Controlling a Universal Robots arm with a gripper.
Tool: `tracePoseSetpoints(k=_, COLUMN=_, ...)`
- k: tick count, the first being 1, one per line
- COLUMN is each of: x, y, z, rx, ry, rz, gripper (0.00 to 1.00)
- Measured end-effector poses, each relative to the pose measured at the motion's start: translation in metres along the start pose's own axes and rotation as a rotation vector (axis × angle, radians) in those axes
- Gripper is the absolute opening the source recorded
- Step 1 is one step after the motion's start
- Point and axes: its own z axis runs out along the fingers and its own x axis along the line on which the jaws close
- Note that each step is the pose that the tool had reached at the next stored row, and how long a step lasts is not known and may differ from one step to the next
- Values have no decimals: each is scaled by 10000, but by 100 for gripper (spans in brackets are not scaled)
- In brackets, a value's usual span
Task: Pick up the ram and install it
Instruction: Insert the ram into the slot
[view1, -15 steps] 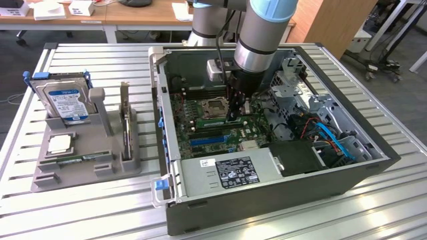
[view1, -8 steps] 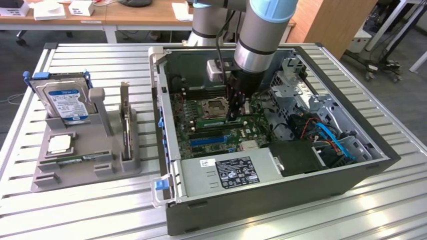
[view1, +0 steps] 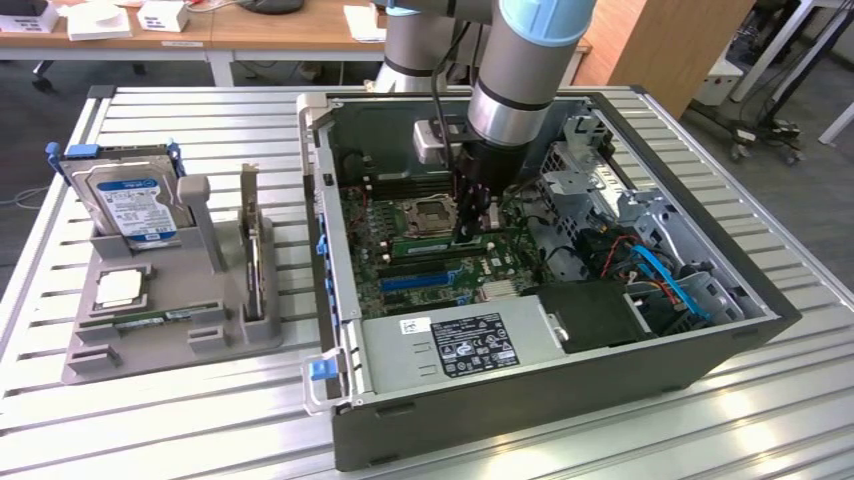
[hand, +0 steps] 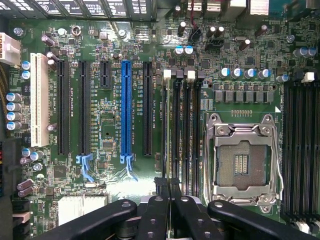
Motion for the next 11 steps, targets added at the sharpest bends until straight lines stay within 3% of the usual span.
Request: tracePoseSetpoints(k=11, x=1, y=0, z=13, rx=0, ry=2, rz=1, gripper=11)
